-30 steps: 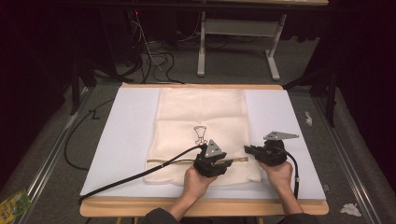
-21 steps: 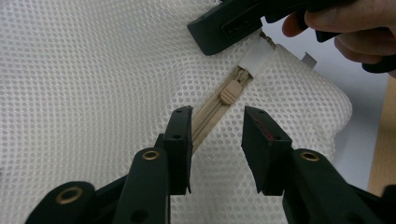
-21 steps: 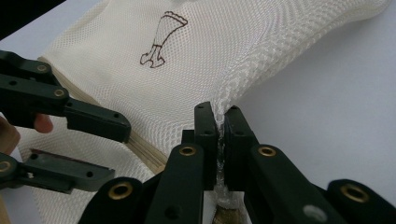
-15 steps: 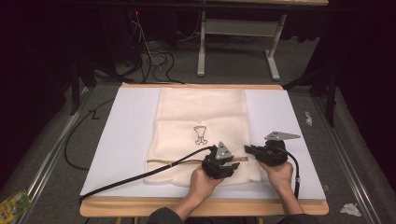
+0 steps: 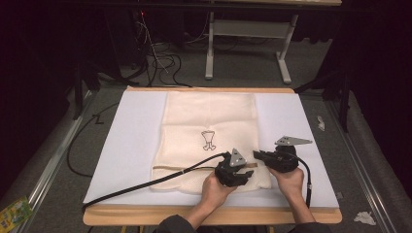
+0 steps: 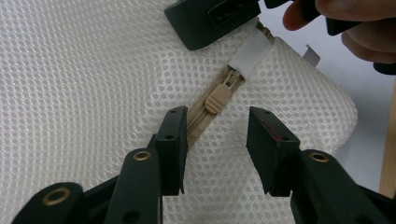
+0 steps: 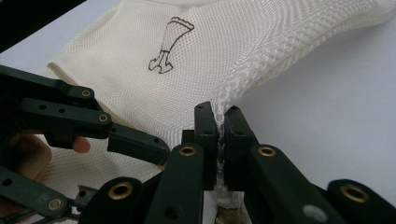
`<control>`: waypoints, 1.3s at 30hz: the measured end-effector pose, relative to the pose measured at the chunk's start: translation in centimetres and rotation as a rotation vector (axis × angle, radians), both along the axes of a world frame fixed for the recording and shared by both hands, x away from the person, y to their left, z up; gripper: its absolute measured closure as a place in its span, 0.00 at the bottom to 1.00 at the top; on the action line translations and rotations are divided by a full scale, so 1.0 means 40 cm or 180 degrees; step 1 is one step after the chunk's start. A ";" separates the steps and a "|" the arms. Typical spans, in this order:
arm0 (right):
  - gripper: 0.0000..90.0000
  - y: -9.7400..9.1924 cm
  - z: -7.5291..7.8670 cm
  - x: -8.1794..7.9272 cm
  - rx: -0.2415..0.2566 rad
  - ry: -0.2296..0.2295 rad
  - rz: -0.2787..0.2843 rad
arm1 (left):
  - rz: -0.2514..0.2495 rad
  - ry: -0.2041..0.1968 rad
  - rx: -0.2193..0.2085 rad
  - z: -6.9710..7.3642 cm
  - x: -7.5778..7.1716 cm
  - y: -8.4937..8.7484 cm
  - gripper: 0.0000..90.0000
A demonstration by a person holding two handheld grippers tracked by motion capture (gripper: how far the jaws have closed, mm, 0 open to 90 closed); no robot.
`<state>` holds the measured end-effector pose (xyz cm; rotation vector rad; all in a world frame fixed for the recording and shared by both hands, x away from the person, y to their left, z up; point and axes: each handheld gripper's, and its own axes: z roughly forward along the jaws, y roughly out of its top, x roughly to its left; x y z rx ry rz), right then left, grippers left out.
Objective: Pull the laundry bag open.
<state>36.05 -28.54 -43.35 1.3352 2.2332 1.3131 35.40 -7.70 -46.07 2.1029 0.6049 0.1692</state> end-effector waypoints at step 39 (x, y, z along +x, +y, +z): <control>0.98 -0.006 -0.011 0.000 0.0059 0.0019 -0.0006 | -0.0144 0.0066 -0.0082 -0.003 0.010 -0.025 0.80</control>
